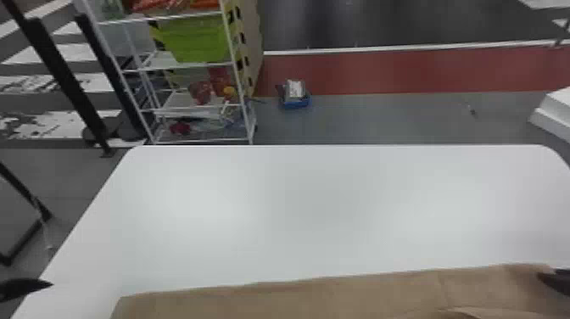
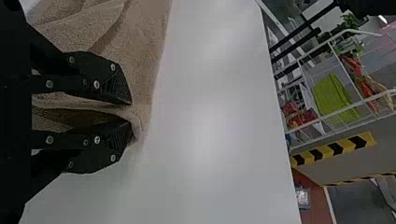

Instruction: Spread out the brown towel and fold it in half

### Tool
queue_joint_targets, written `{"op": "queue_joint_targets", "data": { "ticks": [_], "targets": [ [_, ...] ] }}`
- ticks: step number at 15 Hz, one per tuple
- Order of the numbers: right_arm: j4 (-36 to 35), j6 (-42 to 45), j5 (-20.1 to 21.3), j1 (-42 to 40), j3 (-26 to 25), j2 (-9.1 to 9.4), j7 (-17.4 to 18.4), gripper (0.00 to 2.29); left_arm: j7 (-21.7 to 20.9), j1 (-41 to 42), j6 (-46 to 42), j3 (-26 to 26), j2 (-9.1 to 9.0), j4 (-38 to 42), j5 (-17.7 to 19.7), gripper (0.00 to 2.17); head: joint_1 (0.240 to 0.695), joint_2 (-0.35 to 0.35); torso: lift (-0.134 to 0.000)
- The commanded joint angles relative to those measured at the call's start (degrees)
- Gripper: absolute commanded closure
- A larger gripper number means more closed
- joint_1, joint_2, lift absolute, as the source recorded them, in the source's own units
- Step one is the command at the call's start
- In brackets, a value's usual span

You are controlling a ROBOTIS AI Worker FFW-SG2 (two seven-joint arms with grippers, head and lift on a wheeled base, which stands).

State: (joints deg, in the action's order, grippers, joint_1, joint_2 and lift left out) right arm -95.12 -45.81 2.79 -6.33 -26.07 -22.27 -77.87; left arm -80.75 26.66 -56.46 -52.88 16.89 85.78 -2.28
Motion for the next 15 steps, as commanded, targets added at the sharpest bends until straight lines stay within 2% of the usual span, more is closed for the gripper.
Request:
{"op": "queue_joint_targets", "data": {
  "ticks": [1,2,4,7,9,11,12,15],
  "targets": [
    [0.81,1.20,0.02,0.00,-0.04,0.04,-0.45,1.26,0.59,-0.03,16.35,1.46,0.77,0.09,2.81,0.14,0.695,0.141,-0.124],
    [0.81,1.20,-0.24,0.09,-0.21,0.04,-0.45,1.25,0.41,-0.03,25.14,2.08,1.39,0.80,3.86,0.15,0.695,0.154,-0.124],
    [0.99,1.73,-0.15,0.00,-0.39,0.04,-0.45,1.25,0.15,0.32,49.75,3.13,2.00,3.87,7.99,0.15,0.695,0.176,-0.124],
    [0.99,2.08,-0.15,0.00,-0.39,0.04,-0.45,1.25,-1.52,0.85,67.33,2.52,2.00,7.56,13.97,0.20,0.695,0.201,-0.124],
    [1.16,2.96,-0.06,-0.18,-0.56,0.04,-0.45,1.25,-1.69,1.64,78.05,1.72,1.21,10.99,16.26,0.21,0.695,0.196,-0.124],
    [1.95,4.37,0.02,-0.26,-0.74,-0.05,-0.45,1.25,-0.64,4.10,88.60,1.55,-0.46,16.09,18.72,0.21,0.695,0.184,-0.124],
    [2.22,4.90,0.02,-0.26,-0.74,-0.05,-0.45,1.25,0.85,5.33,90.53,2.08,-2.21,19.16,18.45,0.21,0.695,0.176,-0.124],
    [2.31,4.90,0.02,-0.26,-0.74,-0.05,-0.45,1.25,4.72,7.09,97.91,4.98,-3.44,23.82,16.17,0.27,0.695,0.137,-0.124]
  ]
}}
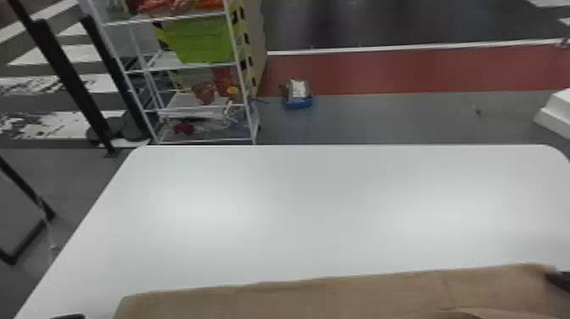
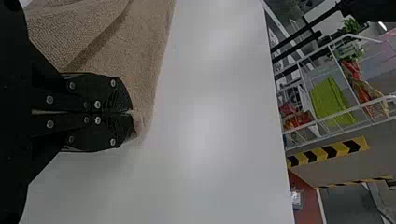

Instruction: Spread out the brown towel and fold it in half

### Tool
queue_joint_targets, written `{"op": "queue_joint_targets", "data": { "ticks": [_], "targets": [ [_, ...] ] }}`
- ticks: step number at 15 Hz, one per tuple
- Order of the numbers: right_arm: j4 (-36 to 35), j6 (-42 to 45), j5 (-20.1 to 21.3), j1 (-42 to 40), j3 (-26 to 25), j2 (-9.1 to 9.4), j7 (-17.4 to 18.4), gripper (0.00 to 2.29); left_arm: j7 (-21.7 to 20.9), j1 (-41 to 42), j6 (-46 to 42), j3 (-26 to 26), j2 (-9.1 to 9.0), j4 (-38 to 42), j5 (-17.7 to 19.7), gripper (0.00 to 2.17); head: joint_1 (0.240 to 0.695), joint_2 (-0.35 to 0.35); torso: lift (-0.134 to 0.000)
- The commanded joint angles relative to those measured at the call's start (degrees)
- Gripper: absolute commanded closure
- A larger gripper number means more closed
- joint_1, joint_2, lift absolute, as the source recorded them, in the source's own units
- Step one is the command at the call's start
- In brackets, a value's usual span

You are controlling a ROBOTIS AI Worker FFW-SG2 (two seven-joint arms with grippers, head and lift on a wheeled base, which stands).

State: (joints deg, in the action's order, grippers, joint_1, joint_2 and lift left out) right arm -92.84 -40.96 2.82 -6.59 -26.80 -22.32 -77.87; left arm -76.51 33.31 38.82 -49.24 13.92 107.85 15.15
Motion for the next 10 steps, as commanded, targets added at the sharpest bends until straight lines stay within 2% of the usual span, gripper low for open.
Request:
{"op": "queue_joint_targets", "data": {
  "ticks": [1,2,5,10],
  "targets": [
    [0.02,0.04,-0.01,0.00,0.00,-0.01,-0.45,1.25,1.63,0.44,2.63,2.13,-0.39,1.92,-2.76,0.27,0.695,0.122,-0.124],
    [0.02,0.04,-0.01,0.00,0.09,-0.01,-0.45,1.25,2.95,0.26,2.45,2.92,-0.21,1.92,-3.81,0.27,0.695,0.101,-0.124],
    [0.02,0.04,-0.10,-0.18,-0.18,-0.01,-0.45,1.25,3.83,-1.05,2.98,4.07,0.05,1.49,-6.01,0.27,0.695,0.094,-0.124],
    [-0.07,0.04,-0.36,-0.62,-0.44,-0.09,-0.45,1.25,3.13,-1.05,4.91,4.68,0.40,1.75,-7.24,0.34,0.695,0.083,-0.124]
  ]
}}
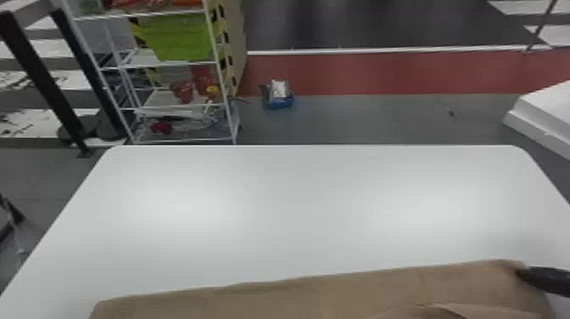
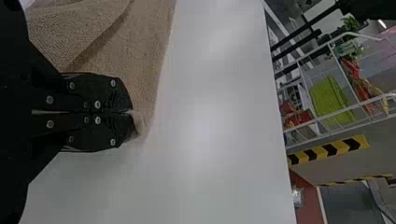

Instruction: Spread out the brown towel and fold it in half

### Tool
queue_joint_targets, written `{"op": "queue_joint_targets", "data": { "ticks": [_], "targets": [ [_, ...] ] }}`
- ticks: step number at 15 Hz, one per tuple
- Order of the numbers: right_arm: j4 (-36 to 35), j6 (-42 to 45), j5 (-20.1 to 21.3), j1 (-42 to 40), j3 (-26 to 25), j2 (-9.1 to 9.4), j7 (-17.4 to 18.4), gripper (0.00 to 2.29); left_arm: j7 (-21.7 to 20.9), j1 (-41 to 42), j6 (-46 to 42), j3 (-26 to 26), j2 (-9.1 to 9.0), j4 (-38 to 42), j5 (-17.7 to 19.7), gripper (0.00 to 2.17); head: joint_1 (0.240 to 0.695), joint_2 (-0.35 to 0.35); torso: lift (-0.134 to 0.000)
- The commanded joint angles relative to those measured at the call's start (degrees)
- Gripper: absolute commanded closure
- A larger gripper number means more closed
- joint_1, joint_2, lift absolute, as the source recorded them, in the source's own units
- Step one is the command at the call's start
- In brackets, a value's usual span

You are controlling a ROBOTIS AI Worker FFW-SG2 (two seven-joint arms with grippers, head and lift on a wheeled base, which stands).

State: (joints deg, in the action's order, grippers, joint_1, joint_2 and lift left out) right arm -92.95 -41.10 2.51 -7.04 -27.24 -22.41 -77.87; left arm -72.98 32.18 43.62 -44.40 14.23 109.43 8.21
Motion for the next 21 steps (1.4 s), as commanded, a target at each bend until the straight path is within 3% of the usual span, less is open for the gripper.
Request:
{"op": "queue_joint_targets", "data": {
  "ticks": [1,4,11,13,16,20,21],
  "targets": [
    [0.05,0.00,-0.05,-0.16,-0.01,0.00,-0.45,1.25,-1.29,0.52,1.17,-0.95,-0.08,0.96,-0.30,0.35,0.695,0.082,-0.124],
    [0.57,1.05,-0.05,0.28,-0.01,-0.18,-0.45,1.25,-2.70,2.89,3.10,-2.80,-0.78,4.39,0.49,0.35,0.695,0.081,-0.124],
    [0.84,1.05,-0.84,0.63,-0.36,-0.27,-0.45,1.25,-0.50,1.49,3.10,1.33,-0.69,2.72,-3.02,0.35,0.695,0.065,-0.124],
    [0.84,1.23,-0.84,0.54,-0.36,-0.27,-0.45,1.25,-0.50,1.40,3.10,1.51,-0.60,2.63,-3.29,0.60,0.695,0.058,-0.124],
    [0.84,1.23,-0.84,0.63,-0.54,-0.18,-0.45,1.25,-1.82,1.40,3.10,1.16,-0.60,3.34,-3.20,1.33,0.695,0.051,-0.124],
    [0.66,1.05,-1.19,0.89,-0.80,0.17,-0.45,1.25,-2.26,1.22,3.10,1.42,-0.52,4.92,-3.20,1.37,0.695,0.048,-0.124],
    [0.48,0.88,-1.37,0.89,-0.89,0.17,-0.45,1.25,-2.43,0.52,3.63,1.69,-0.52,5.01,-3.29,1.69,0.695,0.047,-0.124]
  ]
}}
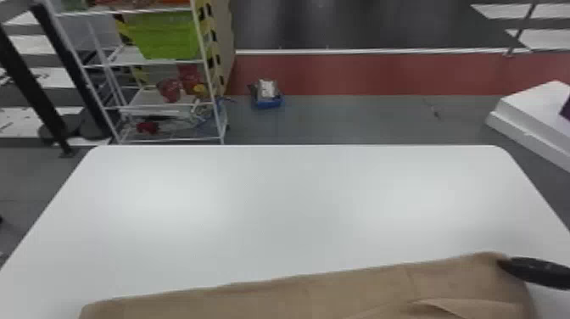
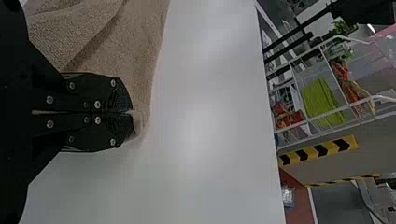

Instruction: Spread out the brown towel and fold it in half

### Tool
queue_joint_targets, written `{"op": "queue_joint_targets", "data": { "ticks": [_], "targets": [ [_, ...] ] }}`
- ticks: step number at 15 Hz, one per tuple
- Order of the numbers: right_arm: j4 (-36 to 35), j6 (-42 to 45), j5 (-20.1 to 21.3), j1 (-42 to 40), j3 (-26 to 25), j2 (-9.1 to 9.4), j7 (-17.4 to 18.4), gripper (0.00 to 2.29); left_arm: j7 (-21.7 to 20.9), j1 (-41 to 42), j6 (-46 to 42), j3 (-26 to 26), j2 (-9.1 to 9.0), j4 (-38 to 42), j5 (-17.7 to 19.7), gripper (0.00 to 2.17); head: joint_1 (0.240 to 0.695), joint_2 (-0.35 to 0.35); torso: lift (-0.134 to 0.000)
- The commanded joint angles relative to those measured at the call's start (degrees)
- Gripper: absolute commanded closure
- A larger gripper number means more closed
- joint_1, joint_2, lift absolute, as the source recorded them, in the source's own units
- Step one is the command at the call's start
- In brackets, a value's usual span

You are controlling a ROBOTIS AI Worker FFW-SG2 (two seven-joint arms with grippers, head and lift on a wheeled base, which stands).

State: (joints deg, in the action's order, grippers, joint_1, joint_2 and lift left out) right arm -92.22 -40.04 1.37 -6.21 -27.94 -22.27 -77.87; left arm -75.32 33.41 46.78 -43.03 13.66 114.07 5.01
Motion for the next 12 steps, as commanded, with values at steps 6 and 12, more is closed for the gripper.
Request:
{"op": "queue_joint_targets", "data": {
  "ticks": [6,12],
  "targets": [
    [-0.77,-0.52,-1.28,-0.65,-1.86,0.29,-0.45,1.25,-0.88,-10.56,4.69,4.54,1.28,-2.80,-5.19,1.74,0.695,0.020,-0.124],
    [-2.97,-1.05,-1.72,-3.46,-4.67,-0.50,-0.45,1.25,-5.89,-8.63,14.71,2.60,3.74,0.80,-6.42,1.74,0.695,-0.013,-0.124]
  ]
}}
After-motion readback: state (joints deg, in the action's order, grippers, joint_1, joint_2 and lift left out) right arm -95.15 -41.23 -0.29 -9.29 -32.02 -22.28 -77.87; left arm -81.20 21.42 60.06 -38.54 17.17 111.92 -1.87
